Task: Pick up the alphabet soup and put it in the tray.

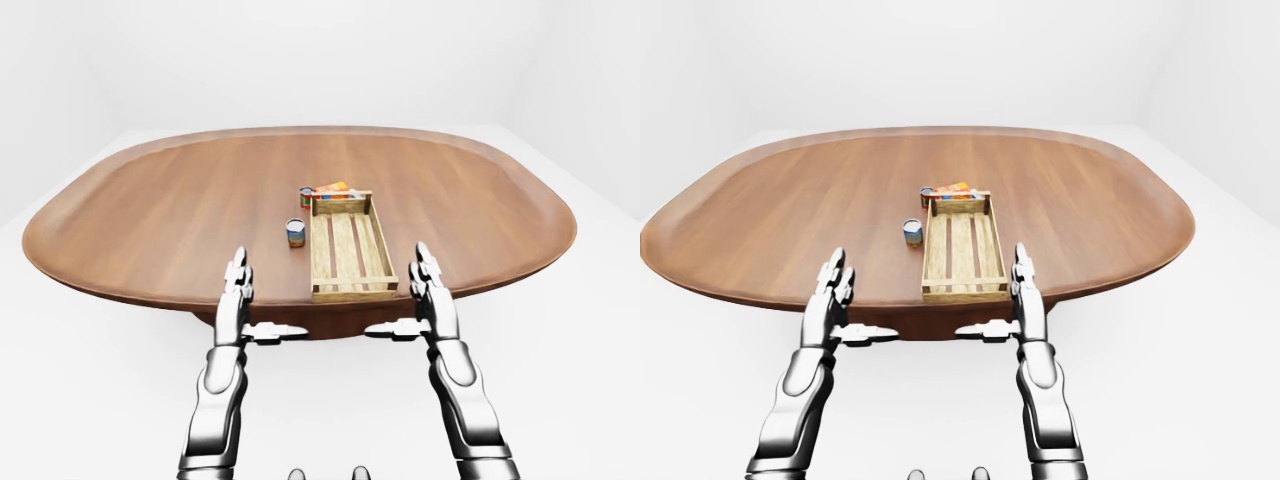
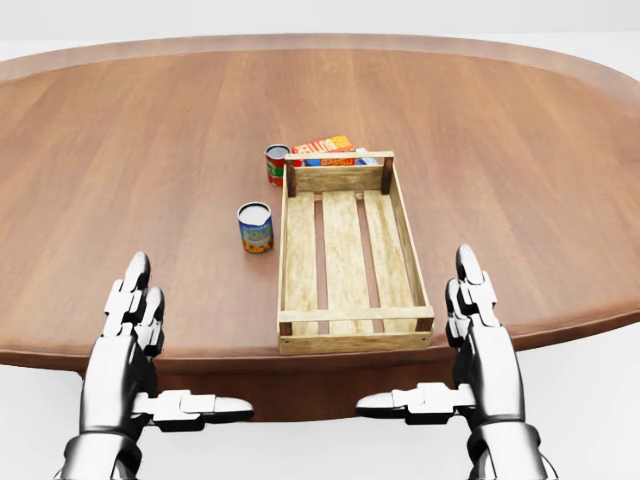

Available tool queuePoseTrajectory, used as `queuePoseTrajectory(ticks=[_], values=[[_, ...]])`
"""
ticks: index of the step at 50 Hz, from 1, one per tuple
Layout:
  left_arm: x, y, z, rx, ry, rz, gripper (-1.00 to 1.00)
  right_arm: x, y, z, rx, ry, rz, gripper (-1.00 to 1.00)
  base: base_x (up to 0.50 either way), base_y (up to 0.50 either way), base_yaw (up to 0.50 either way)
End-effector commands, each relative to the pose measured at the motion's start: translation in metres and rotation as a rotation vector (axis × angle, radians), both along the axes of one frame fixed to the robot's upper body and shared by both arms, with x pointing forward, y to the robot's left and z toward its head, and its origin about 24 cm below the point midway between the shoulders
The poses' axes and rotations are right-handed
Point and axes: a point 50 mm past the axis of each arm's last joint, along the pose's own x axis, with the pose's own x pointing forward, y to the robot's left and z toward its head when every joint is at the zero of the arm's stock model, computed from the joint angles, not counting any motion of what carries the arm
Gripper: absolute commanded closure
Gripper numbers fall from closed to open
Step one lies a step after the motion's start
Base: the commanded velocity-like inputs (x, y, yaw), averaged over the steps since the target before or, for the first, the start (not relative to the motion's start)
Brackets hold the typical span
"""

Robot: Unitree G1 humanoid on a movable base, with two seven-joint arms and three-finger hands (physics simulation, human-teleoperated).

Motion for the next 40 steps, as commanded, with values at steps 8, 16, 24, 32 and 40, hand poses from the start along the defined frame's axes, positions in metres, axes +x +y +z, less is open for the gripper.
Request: queuePoseTrajectory(ticks=[8,16,24,32,40], values=[[-0.017,0.023,0.055,-0.032,-0.194,0.018,-1.00,-0.015,-0.008,0.026,-0.036,-0.072,-0.013,-1.00,0.00,0.00,0.00],[-0.033,0.030,0.088,-0.040,-0.347,0.034,-1.00,-0.024,-0.013,0.039,-0.044,-0.120,-0.024,-1.00,0.00,0.00,0.00],[-0.036,0.042,0.104,-0.043,-0.420,0.063,-1.00,-0.039,-0.023,0.059,-0.046,-0.204,-0.054,-1.00,0.00,0.00,0.00],[-0.042,0.052,0.116,-0.054,-0.479,0.088,-1.00,-0.058,-0.036,0.082,-0.054,-0.297,-0.091,-1.00,0.00,0.00,0.00],[-0.051,0.057,0.132,-0.050,-0.560,0.097,-1.00,-0.071,-0.040,0.097,-0.067,-0.364,-0.107,-1.00,0.00,0.00,0.00]])
